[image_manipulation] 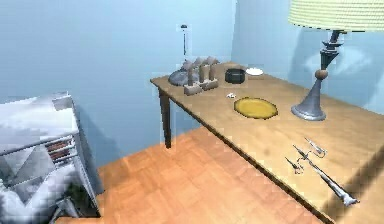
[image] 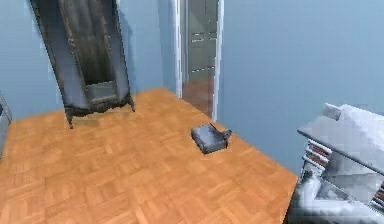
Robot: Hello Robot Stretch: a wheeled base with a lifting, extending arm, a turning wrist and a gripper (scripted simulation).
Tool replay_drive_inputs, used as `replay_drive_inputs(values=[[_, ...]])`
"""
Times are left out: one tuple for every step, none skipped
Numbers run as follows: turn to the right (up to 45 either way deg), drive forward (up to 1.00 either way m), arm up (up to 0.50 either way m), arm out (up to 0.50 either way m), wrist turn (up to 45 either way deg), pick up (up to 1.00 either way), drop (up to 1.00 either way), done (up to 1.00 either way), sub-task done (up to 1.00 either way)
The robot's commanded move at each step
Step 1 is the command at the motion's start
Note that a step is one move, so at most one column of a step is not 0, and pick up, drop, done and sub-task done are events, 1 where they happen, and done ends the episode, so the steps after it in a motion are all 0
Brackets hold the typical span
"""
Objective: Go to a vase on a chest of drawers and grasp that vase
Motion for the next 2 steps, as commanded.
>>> replay_drive_inputs(values=[[0.0,1.00,0.00,0.00,0.0,0.00,0.00,0.00,0.00],[0.0,0.85,0.00,0.00,0.0,0.00,0.00,0.00,0.00]])
